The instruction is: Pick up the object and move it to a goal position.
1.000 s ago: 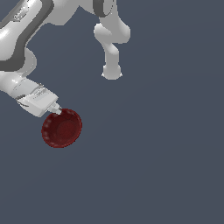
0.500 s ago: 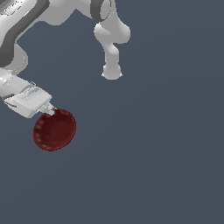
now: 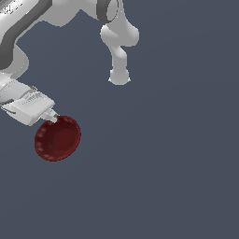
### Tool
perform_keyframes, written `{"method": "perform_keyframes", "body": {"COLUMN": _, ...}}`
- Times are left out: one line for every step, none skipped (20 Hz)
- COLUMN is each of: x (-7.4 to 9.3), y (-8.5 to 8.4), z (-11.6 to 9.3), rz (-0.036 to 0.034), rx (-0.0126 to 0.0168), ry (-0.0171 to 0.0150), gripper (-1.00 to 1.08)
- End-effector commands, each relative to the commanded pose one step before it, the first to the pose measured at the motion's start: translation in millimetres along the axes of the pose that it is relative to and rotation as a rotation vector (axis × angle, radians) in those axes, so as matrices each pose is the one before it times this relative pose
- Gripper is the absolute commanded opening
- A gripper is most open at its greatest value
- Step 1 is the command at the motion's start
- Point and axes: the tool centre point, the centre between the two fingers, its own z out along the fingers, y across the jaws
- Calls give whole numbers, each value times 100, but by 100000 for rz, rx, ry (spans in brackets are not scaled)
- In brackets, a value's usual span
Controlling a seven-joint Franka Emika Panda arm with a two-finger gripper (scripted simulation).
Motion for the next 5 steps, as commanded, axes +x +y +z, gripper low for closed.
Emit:
{"method": "perform_keyframes", "body": {"x": -990, "y": -900, "z": -455, "rz": -456, "rx": 166, "ry": 169, "gripper": -100}}
{"method": "perform_keyframes", "body": {"x": -383, "y": -300, "z": -143, "rz": 0, "rx": 0, "ry": 0, "gripper": -100}}
{"method": "perform_keyframes", "body": {"x": -274, "y": -229, "z": -55, "rz": -6, "rx": -66, "ry": -18, "gripper": -100}}
{"method": "perform_keyframes", "body": {"x": -165, "y": -126, "z": -61, "rz": 0, "rx": 0, "ry": 0, "gripper": -100}}
{"method": "perform_keyframes", "body": {"x": -55, "y": -42, "z": -20, "rz": 0, "rx": 0, "ry": 0, "gripper": -100}}
